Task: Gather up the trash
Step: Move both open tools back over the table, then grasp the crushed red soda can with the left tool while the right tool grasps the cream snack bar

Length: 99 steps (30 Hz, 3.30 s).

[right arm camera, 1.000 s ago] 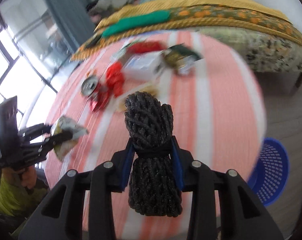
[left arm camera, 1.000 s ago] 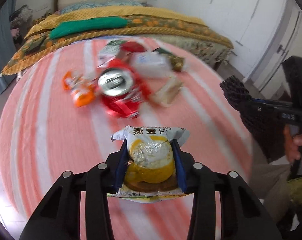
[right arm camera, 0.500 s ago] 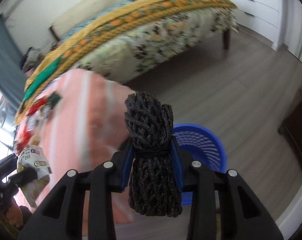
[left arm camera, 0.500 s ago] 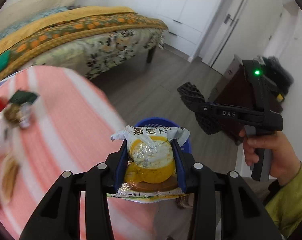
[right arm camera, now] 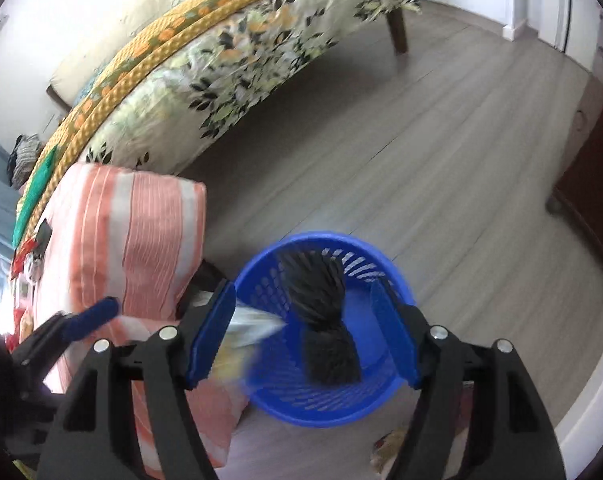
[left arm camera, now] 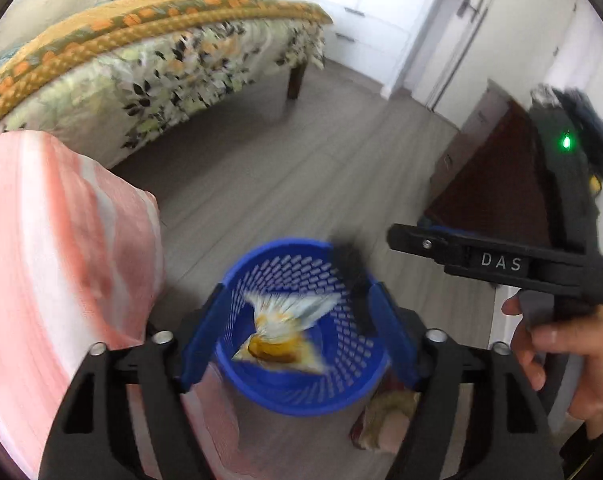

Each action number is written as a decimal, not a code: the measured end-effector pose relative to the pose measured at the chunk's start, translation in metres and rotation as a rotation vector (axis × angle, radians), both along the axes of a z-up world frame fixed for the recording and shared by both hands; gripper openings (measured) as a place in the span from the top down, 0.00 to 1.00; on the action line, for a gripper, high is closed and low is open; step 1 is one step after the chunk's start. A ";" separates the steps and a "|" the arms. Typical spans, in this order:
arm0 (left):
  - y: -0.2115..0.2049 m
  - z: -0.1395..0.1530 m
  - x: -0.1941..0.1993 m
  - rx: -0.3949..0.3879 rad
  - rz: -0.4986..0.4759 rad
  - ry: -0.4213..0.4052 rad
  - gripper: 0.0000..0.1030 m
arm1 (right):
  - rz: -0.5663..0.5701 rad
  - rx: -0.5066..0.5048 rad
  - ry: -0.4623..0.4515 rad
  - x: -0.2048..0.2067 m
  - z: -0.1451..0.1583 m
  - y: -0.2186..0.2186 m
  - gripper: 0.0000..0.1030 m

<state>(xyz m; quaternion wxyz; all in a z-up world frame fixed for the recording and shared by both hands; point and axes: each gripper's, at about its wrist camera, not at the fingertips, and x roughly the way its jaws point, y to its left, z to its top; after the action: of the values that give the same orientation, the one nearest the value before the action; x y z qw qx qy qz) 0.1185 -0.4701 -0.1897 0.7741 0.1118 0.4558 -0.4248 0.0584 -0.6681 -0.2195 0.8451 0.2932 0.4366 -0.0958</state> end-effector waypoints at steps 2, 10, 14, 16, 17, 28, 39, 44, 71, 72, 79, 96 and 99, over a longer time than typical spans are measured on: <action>0.019 0.019 -0.006 -0.050 0.030 -0.055 0.11 | -0.024 -0.024 -0.033 -0.007 0.012 -0.001 0.21; 0.138 0.065 -0.048 -0.081 0.113 -0.175 0.05 | -0.015 -0.228 -0.201 -0.025 0.069 0.064 0.14; 0.221 0.054 -0.064 -0.011 0.226 -0.174 0.05 | 0.104 -0.326 -0.296 -0.033 0.088 0.141 0.14; 0.265 0.047 -0.069 0.019 0.293 -0.170 0.05 | 0.176 -0.349 -0.323 -0.036 0.089 0.182 0.14; 0.284 0.046 -0.071 0.034 0.322 -0.171 0.05 | 0.226 -0.366 -0.336 -0.037 0.089 0.207 0.14; 0.441 0.039 -0.062 0.110 0.593 -0.171 0.05 | 0.589 -0.388 -0.285 -0.017 0.071 0.392 0.14; 0.445 0.034 -0.007 0.140 0.561 -0.120 0.05 | 0.675 -0.396 -0.188 0.018 0.052 0.441 0.09; 0.428 0.034 0.031 0.162 0.558 -0.141 0.09 | 0.669 -0.394 -0.185 0.019 0.051 0.443 0.08; 0.457 0.031 0.000 0.139 0.495 -0.128 0.35 | 0.665 -0.396 -0.180 0.019 0.052 0.441 0.07; 0.458 0.030 -0.001 0.139 0.500 -0.129 0.30 | 0.664 -0.396 -0.180 0.019 0.052 0.441 0.07; 0.455 0.022 0.005 0.200 0.513 -0.145 0.08 | 0.679 -0.373 -0.178 0.020 0.052 0.438 0.05; 0.457 0.021 0.006 0.191 0.525 -0.130 0.05 | 0.361 -0.161 -0.105 0.123 0.079 0.458 0.50; 0.457 0.021 0.006 0.191 0.525 -0.130 0.05 | 0.411 -0.179 -0.110 0.109 0.079 0.449 0.66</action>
<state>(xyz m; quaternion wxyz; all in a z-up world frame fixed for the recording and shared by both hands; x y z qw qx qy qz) 0.1249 -0.0128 -0.1683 0.8711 0.0894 0.4566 -0.1570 0.1676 -0.2194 -0.1404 0.8921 0.1267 0.4302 0.0560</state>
